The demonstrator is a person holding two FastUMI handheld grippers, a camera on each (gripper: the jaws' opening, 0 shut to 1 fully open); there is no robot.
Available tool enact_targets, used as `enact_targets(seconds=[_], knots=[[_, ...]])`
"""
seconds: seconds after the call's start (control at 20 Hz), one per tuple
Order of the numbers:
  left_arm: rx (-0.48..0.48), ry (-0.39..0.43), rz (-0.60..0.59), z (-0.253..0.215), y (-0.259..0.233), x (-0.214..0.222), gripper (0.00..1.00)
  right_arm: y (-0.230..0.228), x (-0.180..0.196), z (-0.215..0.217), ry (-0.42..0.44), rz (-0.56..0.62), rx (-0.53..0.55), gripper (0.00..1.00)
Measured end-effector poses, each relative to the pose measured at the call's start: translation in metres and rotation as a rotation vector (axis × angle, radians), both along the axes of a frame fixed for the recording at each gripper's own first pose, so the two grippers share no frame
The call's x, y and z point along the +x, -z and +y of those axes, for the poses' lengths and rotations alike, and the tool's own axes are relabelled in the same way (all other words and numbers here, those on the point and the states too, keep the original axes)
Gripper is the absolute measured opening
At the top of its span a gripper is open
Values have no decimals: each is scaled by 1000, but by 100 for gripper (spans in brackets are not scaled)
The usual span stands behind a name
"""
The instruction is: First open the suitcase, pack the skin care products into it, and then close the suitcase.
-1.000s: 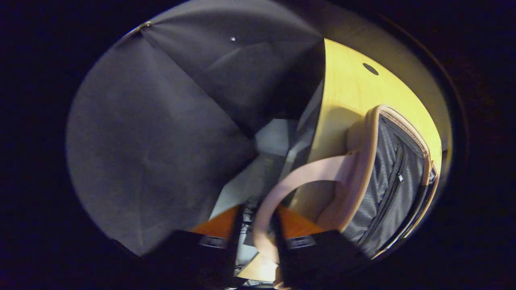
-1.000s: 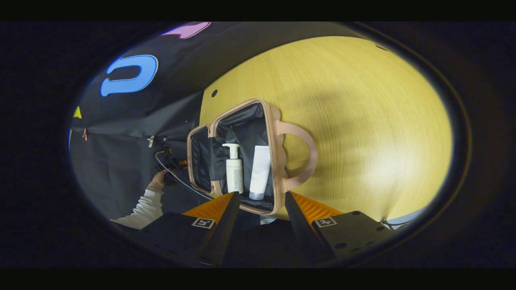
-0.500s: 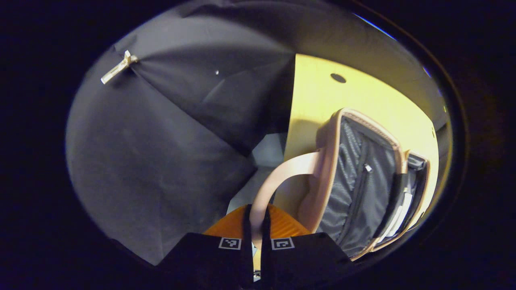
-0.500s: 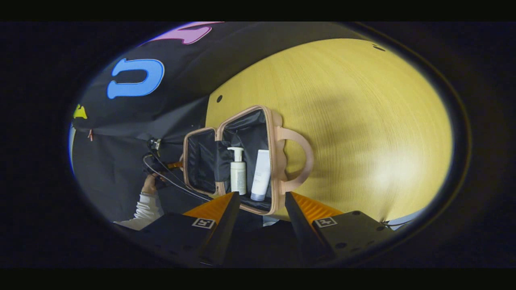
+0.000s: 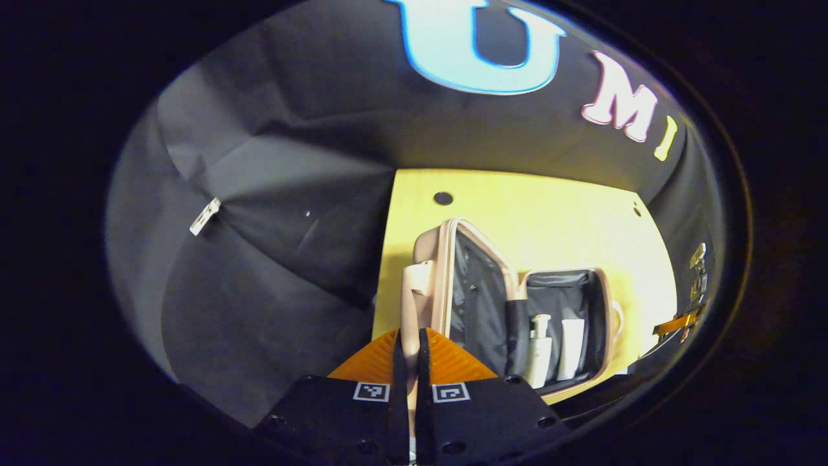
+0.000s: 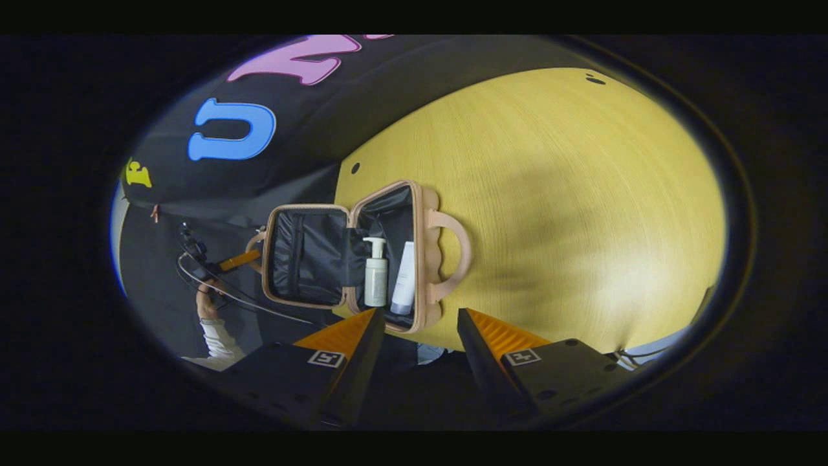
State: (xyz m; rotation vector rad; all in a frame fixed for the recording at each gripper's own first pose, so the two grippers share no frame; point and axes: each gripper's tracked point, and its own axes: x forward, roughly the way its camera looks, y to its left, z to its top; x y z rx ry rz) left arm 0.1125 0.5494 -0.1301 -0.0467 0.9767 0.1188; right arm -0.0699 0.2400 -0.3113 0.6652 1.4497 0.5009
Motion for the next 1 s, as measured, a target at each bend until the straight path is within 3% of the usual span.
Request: enact_targets(seconds=[0.3, 0.55, 0.7, 1.0], knots=[[-100, 118, -71, -104, -42, 15, 10, -4, -8, -41, 52, -10, 0, 74], [-322, 295, -79, -236, -45, 28, 10, -9, -14, -73, 105, -19, 2, 74], [-466, 350, -20, -317, -18, 30, 10, -10, -19, -89, 144, -31, 12, 74], [-490, 408, 139, -405, 77, 30, 10, -6, -26, -132, 232, -6, -3, 74]])
